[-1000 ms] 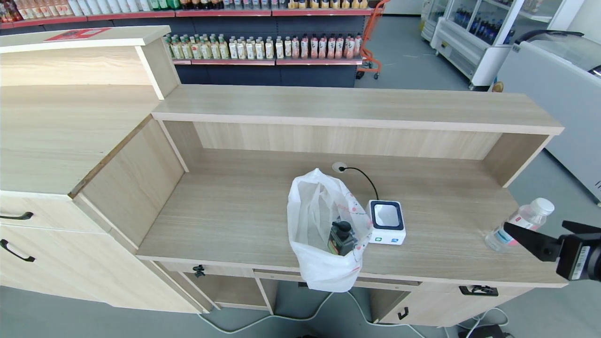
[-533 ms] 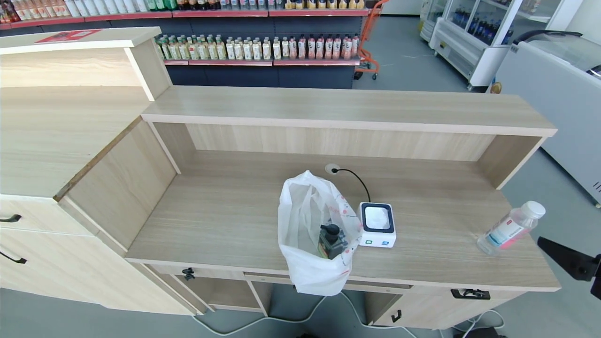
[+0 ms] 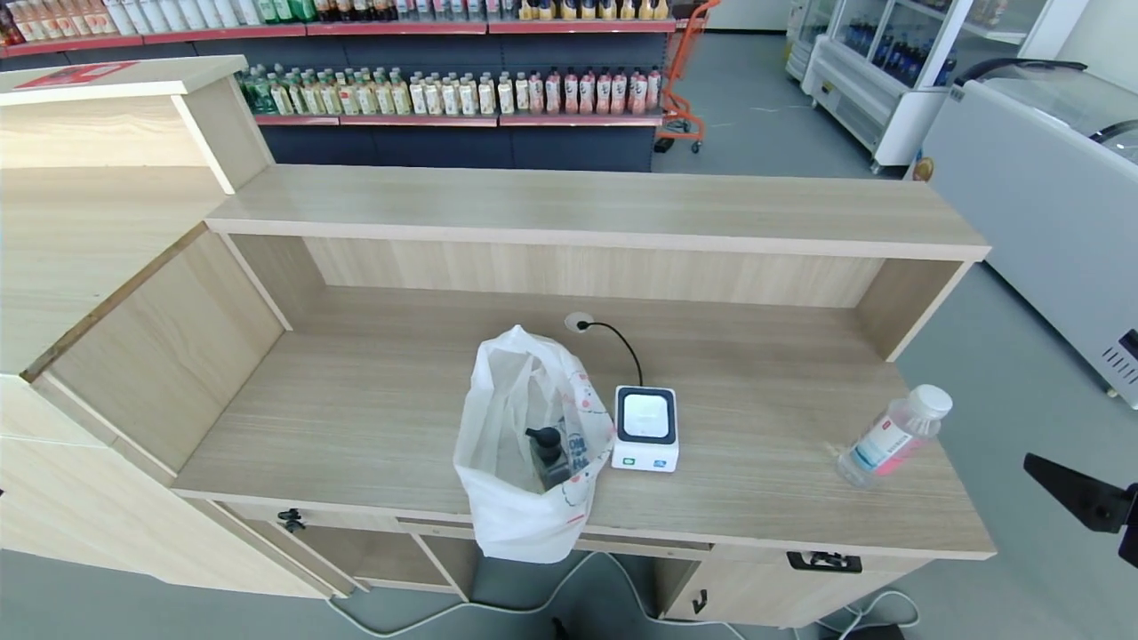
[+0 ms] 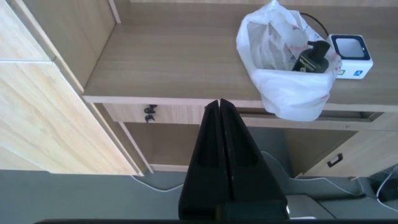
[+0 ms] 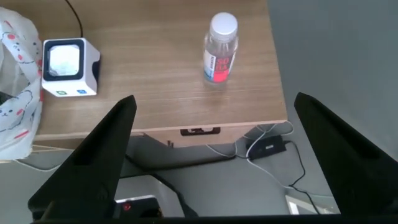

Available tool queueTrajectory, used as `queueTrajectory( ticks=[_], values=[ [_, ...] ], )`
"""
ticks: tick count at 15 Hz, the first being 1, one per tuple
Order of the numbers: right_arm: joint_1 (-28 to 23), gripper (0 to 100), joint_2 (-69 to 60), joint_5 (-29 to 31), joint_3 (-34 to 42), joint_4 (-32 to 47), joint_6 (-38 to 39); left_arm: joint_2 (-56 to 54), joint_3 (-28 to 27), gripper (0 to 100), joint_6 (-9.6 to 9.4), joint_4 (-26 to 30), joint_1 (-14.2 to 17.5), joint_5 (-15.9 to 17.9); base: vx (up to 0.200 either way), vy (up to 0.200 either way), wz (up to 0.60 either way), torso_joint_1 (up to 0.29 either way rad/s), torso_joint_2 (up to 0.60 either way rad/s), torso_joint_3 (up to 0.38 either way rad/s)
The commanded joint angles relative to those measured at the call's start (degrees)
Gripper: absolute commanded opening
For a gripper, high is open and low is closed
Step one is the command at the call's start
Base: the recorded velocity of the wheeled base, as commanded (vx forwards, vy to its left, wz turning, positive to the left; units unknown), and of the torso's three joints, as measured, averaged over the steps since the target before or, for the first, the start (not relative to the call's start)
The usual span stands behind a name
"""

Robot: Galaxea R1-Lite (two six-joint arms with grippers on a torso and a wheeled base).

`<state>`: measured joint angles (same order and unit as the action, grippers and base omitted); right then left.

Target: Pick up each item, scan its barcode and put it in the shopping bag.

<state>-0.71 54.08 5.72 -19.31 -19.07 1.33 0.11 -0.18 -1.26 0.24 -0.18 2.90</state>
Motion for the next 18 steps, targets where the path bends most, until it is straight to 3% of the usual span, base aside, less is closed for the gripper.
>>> queueTrajectory(
  ticks=[1,12,14,18],
  values=[
    [0.0,100,0.77,0.0,0.06,-0.01,-0.01,-0.02,0.01,0,0.03,0.02,0.01,0.0,0.0,-0.2,0.0,-0.002,0.0,0.002],
    [0.0,100,0.94,0.26,2.96,0.08,-0.27,-0.02,0.01,0,0.03,0.02,0.01,0.0,0.0,-0.2,0.0,0.002,0.0,0.003],
    [0.36,100,0.59,0.0,3.93,0.08,-0.27,-0.02,0.01,0,0.2,0.02,0.01,0.0,0.0,0.0,0.0,0.0,0.0,0.0],
    [5.72,100,3.23,-0.09,8.15,0.17,0.43,-0.02,0.01,0,0.2,0.02,0.01,0.0,0.0,0.0,0.0,0.0,0.0,0.0]
  ],
)
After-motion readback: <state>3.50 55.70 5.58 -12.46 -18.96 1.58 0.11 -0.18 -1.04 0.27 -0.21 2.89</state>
